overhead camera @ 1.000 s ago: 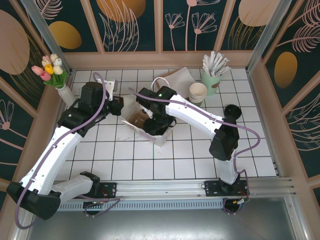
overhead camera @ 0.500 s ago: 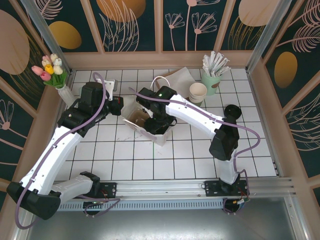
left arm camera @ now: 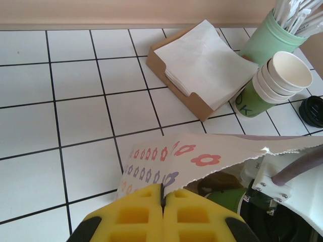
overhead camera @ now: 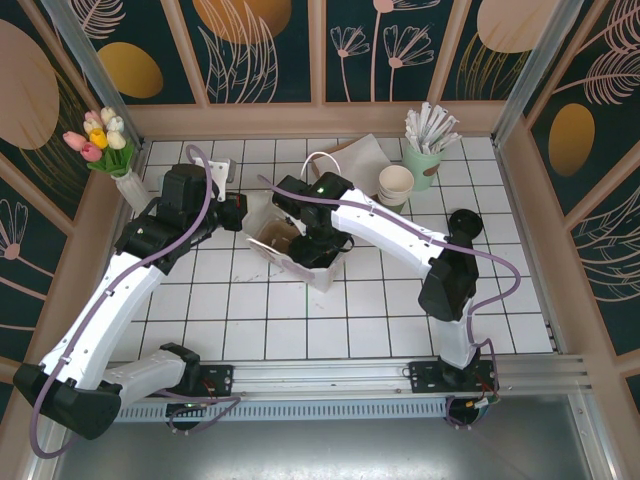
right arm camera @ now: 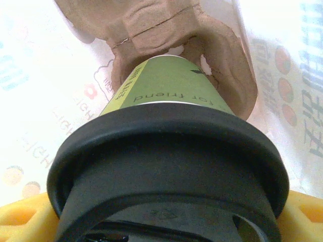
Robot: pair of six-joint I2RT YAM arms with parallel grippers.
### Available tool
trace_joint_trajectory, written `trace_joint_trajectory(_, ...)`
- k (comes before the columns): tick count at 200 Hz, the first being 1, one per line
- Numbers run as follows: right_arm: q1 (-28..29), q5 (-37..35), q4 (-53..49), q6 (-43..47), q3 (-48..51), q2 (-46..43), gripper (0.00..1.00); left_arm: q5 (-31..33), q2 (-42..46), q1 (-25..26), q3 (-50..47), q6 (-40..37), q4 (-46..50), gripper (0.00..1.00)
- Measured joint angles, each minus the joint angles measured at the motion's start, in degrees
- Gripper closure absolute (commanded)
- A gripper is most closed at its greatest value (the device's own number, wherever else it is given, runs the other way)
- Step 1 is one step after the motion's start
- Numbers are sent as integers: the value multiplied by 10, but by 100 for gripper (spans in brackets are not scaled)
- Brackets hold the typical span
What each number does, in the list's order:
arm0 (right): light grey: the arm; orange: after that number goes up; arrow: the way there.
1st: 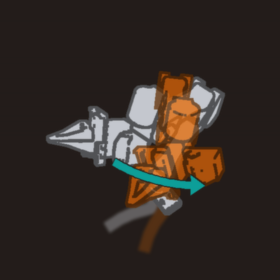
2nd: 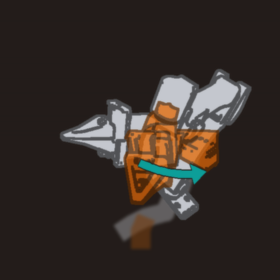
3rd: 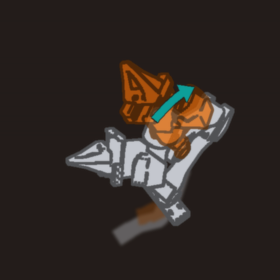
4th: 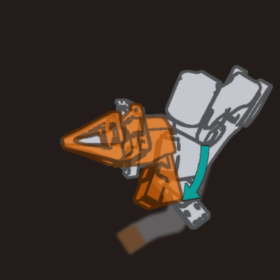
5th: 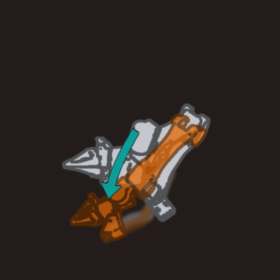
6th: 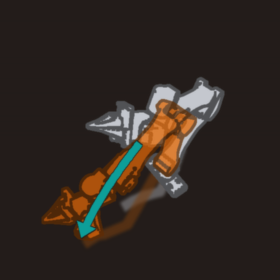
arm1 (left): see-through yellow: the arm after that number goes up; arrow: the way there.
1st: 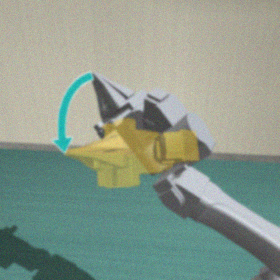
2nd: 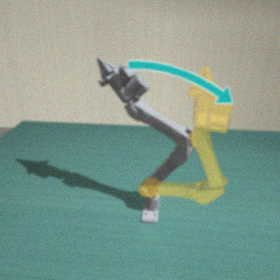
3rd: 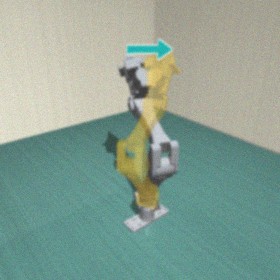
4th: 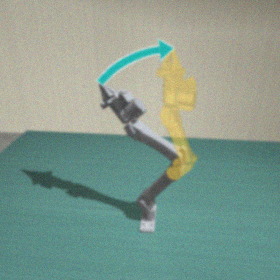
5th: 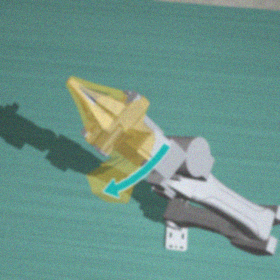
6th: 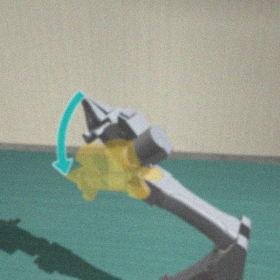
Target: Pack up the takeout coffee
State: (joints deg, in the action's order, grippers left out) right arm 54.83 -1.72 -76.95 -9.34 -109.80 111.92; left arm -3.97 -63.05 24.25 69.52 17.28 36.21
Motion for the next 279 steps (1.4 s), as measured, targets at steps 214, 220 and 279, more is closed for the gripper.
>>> trace_joint_trajectory(214, 0, -22, 4, 0, 9, 0, 44, 0, 0, 1, 0, 0, 0, 100)
trace_joint_trajectory(220, 0, -21, 4, 1, 9, 0, 44, 0, 0, 1, 0, 0, 0, 100)
trace_joint_trajectory(279, 0, -17, 6, 7, 13, 1, 44, 0, 0, 1, 0, 0, 0, 100)
